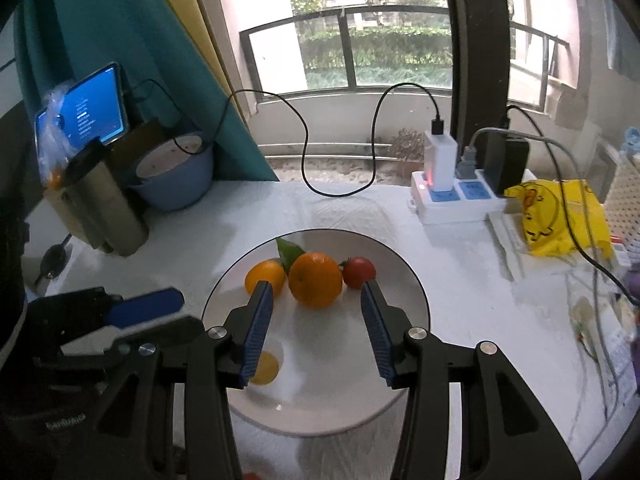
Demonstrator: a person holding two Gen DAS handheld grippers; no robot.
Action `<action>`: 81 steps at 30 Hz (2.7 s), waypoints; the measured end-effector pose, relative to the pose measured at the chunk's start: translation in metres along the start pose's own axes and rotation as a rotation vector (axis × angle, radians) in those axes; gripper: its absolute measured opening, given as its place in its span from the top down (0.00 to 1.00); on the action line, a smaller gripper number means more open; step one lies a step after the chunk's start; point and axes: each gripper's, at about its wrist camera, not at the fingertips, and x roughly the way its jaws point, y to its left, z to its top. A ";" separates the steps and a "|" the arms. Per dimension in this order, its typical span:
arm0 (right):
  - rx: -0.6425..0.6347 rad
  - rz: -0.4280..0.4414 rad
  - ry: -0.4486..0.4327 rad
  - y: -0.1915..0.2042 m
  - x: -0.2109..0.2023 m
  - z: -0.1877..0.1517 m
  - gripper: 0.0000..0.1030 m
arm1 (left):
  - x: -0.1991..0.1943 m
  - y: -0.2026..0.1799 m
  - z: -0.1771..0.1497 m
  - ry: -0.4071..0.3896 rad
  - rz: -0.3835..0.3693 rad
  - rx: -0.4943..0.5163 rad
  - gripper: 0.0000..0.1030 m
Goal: Organize fruits
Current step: 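Open both grippers to release the kiwi and large orange on the plate, then move both open grippers back to the remaining fruit, then grasp the stemmed orange with the left gripper while the right gripper grasps the small yellow fruit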
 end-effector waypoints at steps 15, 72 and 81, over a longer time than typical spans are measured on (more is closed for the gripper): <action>0.012 0.028 -0.019 0.012 -0.053 -0.040 0.53 | -0.045 -0.011 -0.038 -0.025 -0.003 -0.026 0.55; -0.041 0.135 0.141 0.041 -0.058 -0.146 0.73 | -0.057 -0.023 -0.131 0.082 0.009 -0.044 0.57; -0.042 0.112 0.108 0.034 -0.068 -0.132 0.73 | -0.068 -0.025 -0.123 0.060 -0.008 -0.037 0.58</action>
